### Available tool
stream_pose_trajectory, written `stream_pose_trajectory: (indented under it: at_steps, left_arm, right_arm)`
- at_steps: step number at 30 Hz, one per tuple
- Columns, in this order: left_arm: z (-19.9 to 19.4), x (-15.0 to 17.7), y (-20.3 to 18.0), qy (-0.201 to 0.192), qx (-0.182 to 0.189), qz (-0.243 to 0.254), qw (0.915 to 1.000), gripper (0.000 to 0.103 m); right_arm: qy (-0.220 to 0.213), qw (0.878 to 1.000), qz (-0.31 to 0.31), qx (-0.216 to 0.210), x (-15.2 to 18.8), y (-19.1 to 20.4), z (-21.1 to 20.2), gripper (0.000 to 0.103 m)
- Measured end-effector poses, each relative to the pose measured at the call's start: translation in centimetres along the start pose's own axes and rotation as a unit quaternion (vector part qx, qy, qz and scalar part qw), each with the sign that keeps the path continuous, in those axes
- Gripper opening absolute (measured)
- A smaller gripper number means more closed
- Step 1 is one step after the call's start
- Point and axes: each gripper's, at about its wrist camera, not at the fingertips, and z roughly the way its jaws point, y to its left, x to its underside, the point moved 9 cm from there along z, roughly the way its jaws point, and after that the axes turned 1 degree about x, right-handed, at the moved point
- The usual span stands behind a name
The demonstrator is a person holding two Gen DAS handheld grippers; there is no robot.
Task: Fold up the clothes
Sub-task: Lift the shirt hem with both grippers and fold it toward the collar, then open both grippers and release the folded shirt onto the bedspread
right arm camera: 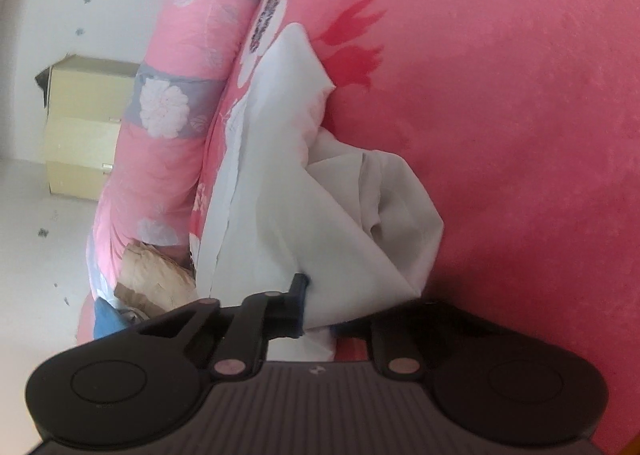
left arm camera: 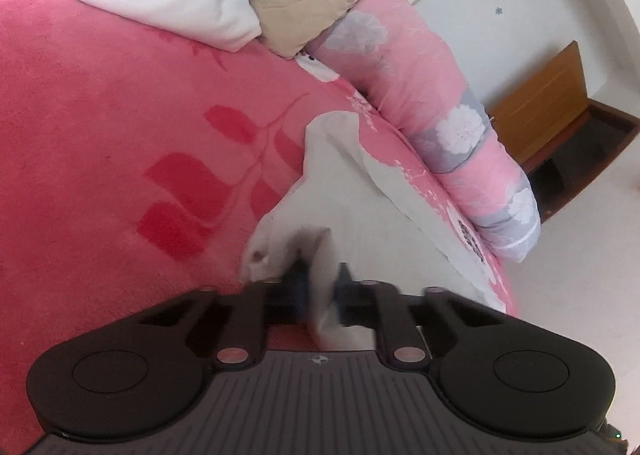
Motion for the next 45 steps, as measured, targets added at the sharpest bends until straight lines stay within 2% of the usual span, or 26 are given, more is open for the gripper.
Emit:
stream_pose_trajectory:
  at_steps: [6,11,17,22,25,27,29,31,34,36,40,43,45]
  left_arm:
    - [-2.9,-0.2,-0.8,-0.012,0.018,-0.019,0.9996,0.002]
    - [-8.6,0.6,-0.9,0.003,0.044,-0.016,0.9989,0.002]
    - [-17.4,3.2,1.0,0.032,0.064,0.017,0.9973,0.002]
    - [-23.4,5.9,4.0,0.064,0.058,0.026,0.9959,0.002]
    - [-24.8,7.1,5.4,0.071,0.042,0.056,0.995,0.002]
    - [-24.7,7.8,5.7,0.072,0.037,0.097,0.992,0.006]
    - [-24.9,7.9,5.7,0.074,0.031,0.137,0.9873,0.028]
    - [-25.0,7.9,5.5,0.077,0.024,0.177,0.9809,0.042]
    - [-26.3,7.1,6.5,0.085,0.022,0.171,0.9814,0.067]
    - [-27.5,6.2,7.5,0.077,0.013,0.167,0.983,0.072]
    - [-29.5,4.6,8.6,0.068,0.022,0.158,0.9848,0.072]
    - [-29.2,3.7,7.3,0.066,0.054,0.164,0.9828,0.071]
    - [-28.6,3.3,6.1,0.07,0.082,0.168,0.9799,0.072]
  right_arm:
    - [-0.008,0.999,-0.039,0.0,0.5,2.0,-2.4,0.004]
    - [0.0,0.999,-0.051,0.009,2.9,2.3,-6.1,0.004]
    - [0.022,0.998,-0.055,0.009,9.4,0.5,-13.2,0.004]
    - [0.033,0.999,-0.037,0.004,15.6,-2.5,-18.5,0.003]
    - [0.029,0.997,-0.065,0.021,17.4,-3.5,-19.5,0.004]
    - [0.026,0.996,-0.084,0.032,18.6,-4.2,-20.2,0.006]
    - [0.023,0.994,-0.102,0.043,19.7,-4.8,-21.0,0.015]
    - [0.018,0.988,-0.136,0.071,20.6,-5.0,-21.6,0.038]
    - [0.006,0.974,-0.203,0.105,22.0,-4.8,-24.1,0.05]
    - [0.005,0.968,-0.225,0.11,22.9,-5.3,-26.3,0.05]
    - [-0.015,0.965,-0.229,0.13,23.0,-6.6,-30.3,0.05]
    - [-0.054,0.963,-0.237,0.116,21.8,-6.1,-32.7,0.05]
    - [-0.074,0.961,-0.246,0.097,21.0,-5.0,-32.9,0.05]
